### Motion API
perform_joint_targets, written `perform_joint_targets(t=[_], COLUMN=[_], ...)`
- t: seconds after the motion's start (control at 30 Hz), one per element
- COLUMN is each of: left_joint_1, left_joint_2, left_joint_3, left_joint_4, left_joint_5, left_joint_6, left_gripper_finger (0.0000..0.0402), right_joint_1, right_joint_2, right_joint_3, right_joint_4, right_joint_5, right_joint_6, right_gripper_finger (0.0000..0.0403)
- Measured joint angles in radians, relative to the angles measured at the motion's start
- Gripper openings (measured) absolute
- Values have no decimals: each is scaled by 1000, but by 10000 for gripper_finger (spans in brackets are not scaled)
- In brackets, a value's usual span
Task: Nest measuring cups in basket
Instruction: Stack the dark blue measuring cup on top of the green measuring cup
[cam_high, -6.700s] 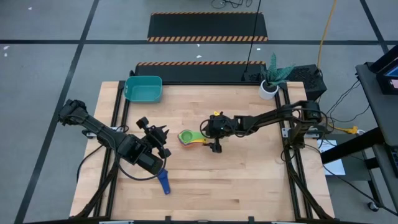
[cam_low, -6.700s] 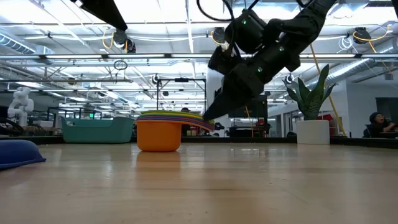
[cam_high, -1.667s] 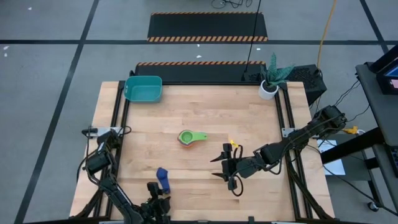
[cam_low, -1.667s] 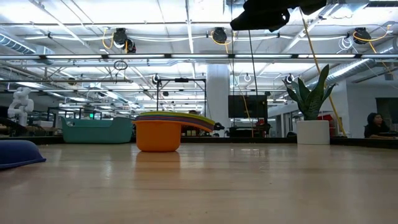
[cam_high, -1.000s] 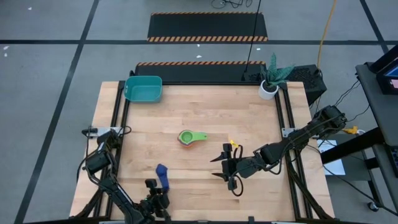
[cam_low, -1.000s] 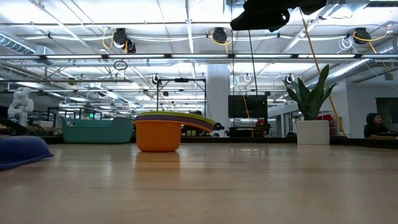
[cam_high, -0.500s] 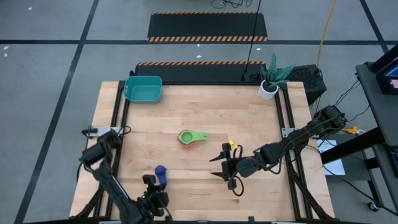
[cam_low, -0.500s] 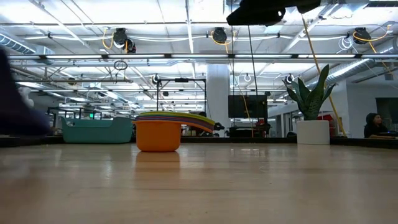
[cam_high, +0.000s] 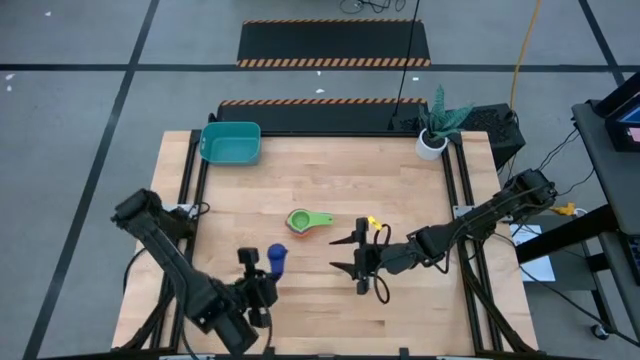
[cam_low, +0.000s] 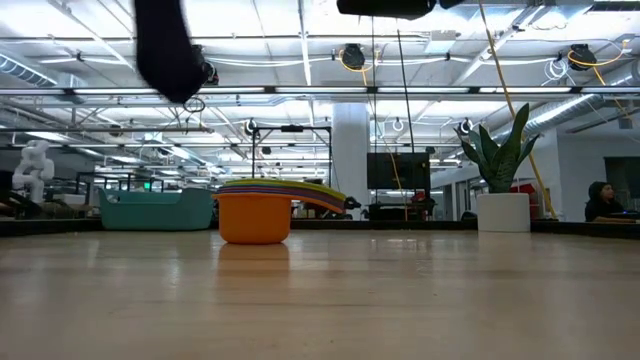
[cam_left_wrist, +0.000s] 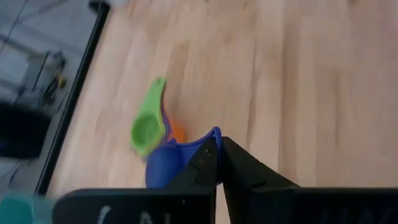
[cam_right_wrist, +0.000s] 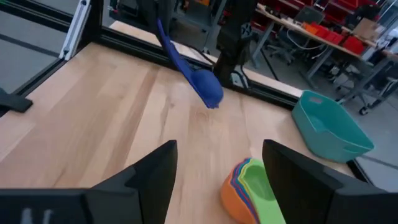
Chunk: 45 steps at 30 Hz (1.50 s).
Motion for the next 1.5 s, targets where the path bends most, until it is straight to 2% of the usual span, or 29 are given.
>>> perform_joint_targets(t=[0.23, 0.4, 0.57, 0.77, 0.93, 1.13, 1.23, 1.5], left_joint_1=[59, 85, 109, 114, 113, 129, 129, 113], left_joint_2=[-86, -103, -108, -108, -108, -108, -108, -108], left_joint_3=[0, 0, 0, 0, 0, 0, 0, 0], left_joint_4=[265, 377, 391, 518, 566, 584, 617, 674], left_joint_5=[-8, -8, -7, 21, 26, 26, 27, 39], left_joint_6=[326, 458, 484, 564, 598, 595, 610, 644], left_gripper_finger=[7, 9, 6, 6, 10, 6, 13, 9], right_joint_1=[-7, -7, -25, -78, -93, -89, -88, -87], right_joint_2=[0, 0, 0, 13, 46, 59, 61, 62], right_joint_3=[0, 0, 0, 0, -1, -1, -1, -1], right_joint_4=[43, 56, 56, 36, 43, 118, 168, 186], right_joint_5=[0, 0, -6, -7, -35, -41, -97, -112], right_joint_6=[-24, -82, -109, -50, -68, -89, -95, -127], right_gripper_finger=[231, 231, 231, 231, 231, 231, 229, 180])
